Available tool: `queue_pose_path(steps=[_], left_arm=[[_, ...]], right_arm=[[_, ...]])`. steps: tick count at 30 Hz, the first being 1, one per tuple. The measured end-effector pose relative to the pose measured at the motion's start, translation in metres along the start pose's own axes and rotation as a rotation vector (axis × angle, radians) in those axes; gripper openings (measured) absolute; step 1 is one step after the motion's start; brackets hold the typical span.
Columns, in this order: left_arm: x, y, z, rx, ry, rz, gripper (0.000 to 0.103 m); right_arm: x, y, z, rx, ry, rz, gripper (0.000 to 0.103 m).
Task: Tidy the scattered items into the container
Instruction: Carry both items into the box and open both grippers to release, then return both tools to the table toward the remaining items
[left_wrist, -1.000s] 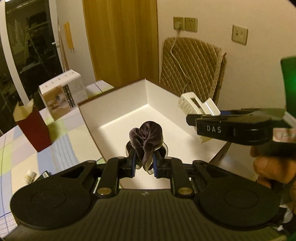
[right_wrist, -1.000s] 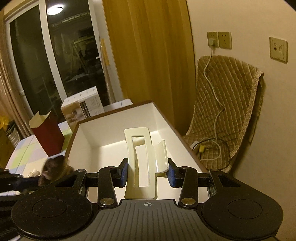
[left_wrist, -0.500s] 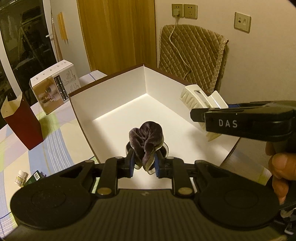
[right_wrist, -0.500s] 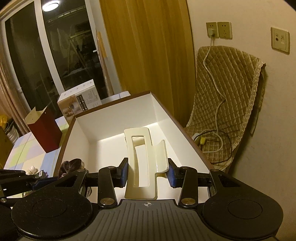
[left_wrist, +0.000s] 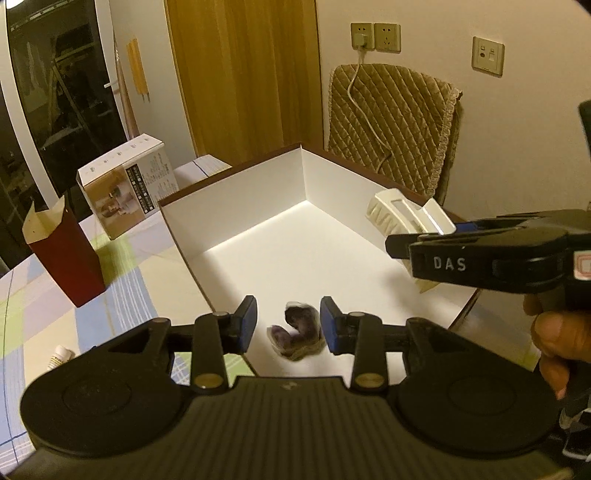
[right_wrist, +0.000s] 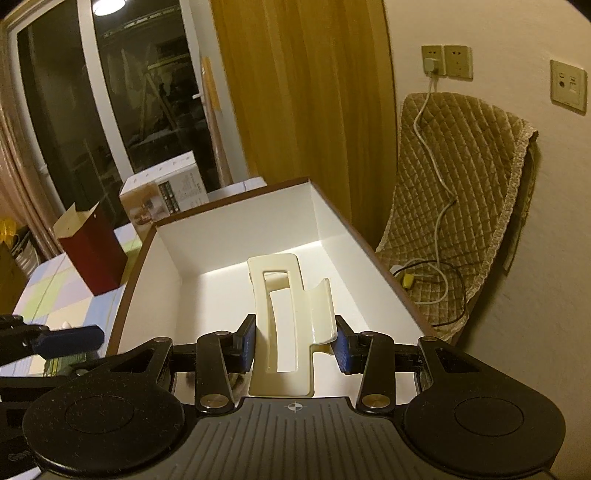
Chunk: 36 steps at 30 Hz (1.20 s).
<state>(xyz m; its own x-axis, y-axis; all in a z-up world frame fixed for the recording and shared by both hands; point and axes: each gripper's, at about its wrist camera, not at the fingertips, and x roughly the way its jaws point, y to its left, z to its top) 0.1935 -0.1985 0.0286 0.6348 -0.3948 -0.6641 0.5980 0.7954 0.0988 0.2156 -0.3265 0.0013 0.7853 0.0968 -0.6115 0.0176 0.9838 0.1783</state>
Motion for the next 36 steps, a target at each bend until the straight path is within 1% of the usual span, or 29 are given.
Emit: queue_pose_path(steps=[11, 26, 30, 36], left_arm=[[-0.006, 0.004, -0.005, -0.025, 0.0, 0.008, 0.033], [-0.023, 0.013, -0.013, -0.057, -0.015, 0.036, 0.033], [-0.033, 0.018, -0.017, -0.072, -0.024, 0.049, 0.034], [-0.057, 0.031, -0.027, -0.094, -0.043, 0.092, 0.035]], right_arm=[[0.002, 0.005, -0.002, -0.022, -0.001, 0.017, 0.044], [-0.004, 0.007, -0.003, -0.028, -0.034, 0.022, 0.044], [-0.009, 0.008, -0.003, -0.031, -0.061, 0.033, 0.044], [-0.027, 0.014, -0.004, -0.063, -0.142, 0.08, 0.044]])
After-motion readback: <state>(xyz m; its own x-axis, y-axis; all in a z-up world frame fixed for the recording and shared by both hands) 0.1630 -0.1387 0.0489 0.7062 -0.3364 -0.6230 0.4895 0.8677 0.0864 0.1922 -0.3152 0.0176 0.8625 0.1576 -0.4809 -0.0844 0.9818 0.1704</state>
